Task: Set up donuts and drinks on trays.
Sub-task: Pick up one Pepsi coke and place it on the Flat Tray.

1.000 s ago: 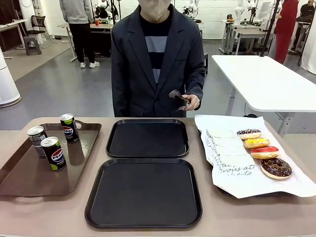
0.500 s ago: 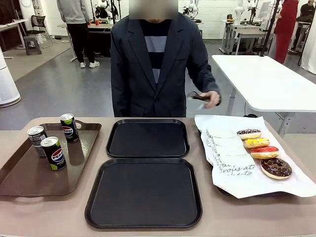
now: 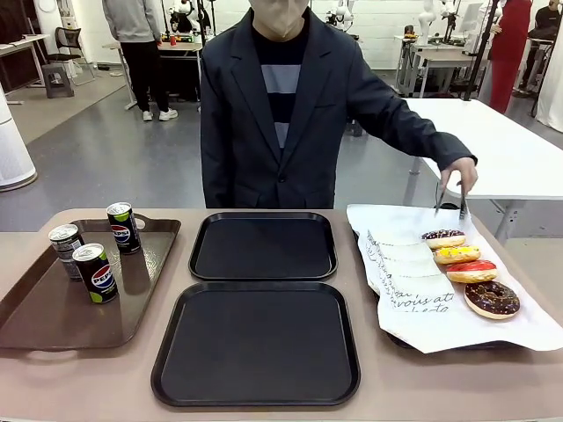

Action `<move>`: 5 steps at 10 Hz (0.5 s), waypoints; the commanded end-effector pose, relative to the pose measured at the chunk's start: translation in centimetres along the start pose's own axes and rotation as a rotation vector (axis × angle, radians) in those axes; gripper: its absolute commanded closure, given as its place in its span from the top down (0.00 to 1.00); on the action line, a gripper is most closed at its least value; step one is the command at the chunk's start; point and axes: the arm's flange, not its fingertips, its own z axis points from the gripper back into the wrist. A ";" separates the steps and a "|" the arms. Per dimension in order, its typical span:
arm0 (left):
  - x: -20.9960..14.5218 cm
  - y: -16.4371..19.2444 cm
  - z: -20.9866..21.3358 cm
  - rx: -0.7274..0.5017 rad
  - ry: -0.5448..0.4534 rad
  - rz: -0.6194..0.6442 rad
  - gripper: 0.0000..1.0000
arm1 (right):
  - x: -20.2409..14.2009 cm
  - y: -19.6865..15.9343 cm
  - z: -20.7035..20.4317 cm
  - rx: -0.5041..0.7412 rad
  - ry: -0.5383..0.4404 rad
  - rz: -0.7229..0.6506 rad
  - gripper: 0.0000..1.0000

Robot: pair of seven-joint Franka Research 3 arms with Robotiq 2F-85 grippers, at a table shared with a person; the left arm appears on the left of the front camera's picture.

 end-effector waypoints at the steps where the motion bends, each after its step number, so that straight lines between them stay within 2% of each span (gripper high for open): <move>1: 0.2 0.1 0.1 -0.023 -0.016 -0.026 1.00 | 0.1 0.0 -0.3 0.023 -0.021 0.022 1.00; 5: 0.2 0.1 0.1 -0.023 -0.016 -0.026 1.00 | 0.1 0.0 -0.3 0.023 -0.021 0.022 1.00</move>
